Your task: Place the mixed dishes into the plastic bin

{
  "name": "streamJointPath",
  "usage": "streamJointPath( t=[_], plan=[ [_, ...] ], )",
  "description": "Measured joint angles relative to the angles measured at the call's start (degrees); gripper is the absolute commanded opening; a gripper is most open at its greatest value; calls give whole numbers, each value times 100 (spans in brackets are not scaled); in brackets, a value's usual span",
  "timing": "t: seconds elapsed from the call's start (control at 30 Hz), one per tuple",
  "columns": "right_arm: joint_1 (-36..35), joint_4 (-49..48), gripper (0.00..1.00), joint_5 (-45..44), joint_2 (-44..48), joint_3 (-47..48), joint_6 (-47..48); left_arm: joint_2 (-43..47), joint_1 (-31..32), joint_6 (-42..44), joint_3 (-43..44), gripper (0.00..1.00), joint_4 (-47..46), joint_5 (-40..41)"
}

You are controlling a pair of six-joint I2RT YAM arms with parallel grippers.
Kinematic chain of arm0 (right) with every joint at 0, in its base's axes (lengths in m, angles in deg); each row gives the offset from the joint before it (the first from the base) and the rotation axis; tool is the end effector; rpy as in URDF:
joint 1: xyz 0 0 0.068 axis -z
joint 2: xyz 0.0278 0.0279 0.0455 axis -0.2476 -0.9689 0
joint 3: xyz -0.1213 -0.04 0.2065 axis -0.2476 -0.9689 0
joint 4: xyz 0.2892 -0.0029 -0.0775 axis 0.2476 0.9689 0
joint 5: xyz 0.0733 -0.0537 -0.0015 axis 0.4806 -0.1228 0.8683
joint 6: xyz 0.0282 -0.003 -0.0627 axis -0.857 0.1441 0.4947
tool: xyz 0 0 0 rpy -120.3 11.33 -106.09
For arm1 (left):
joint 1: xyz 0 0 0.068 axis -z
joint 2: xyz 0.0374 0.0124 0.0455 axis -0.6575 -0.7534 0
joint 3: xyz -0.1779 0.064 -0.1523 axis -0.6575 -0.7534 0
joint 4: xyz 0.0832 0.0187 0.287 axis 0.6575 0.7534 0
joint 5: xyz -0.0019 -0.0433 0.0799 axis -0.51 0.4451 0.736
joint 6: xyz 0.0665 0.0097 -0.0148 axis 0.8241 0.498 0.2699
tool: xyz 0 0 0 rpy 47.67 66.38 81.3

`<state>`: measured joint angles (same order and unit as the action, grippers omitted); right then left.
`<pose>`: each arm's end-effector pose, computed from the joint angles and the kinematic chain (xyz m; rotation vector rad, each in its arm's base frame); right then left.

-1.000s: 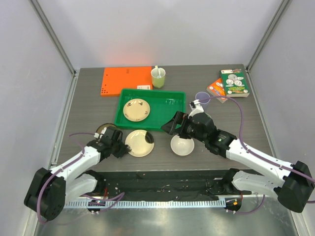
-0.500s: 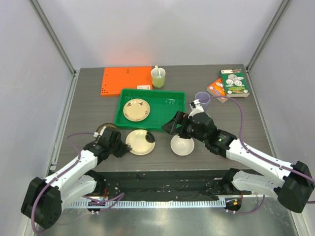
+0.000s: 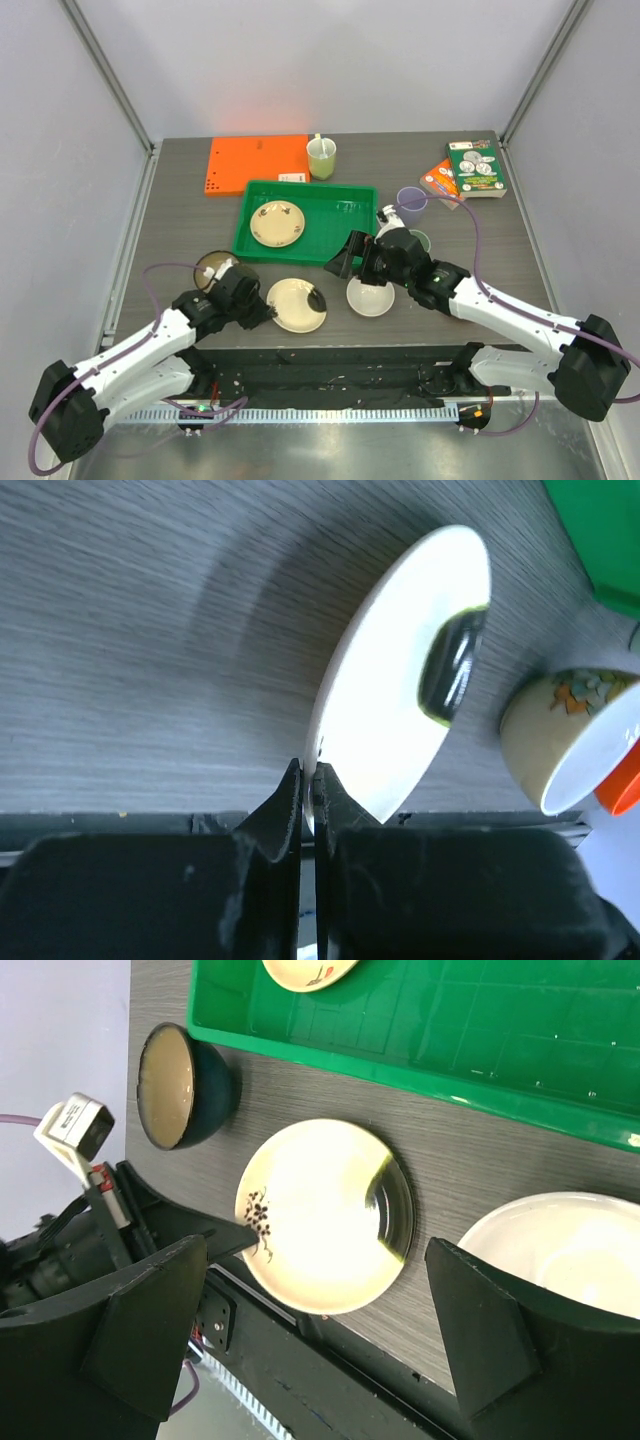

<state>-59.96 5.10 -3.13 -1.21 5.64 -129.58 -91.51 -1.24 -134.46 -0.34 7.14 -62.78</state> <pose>0.2192 0.2256 0.2011 0.0804 2.2715 0.9801 0.1784 -0.1442 0.1261 -0.8729 2.5606 -0.6476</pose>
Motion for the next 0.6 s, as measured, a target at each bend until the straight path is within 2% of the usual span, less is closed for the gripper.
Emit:
streamJointPath(
  t=[0.27, 0.6],
  plan=[
    [42, 28, 96, -4, 0, 33, 61, 251, 168, 70, 708, 0, 782, 391],
    [216, 153, 96, -9, 59, 94, 90, -229, 155, 660, 2487, 0, 1403, 1239]
  ],
)
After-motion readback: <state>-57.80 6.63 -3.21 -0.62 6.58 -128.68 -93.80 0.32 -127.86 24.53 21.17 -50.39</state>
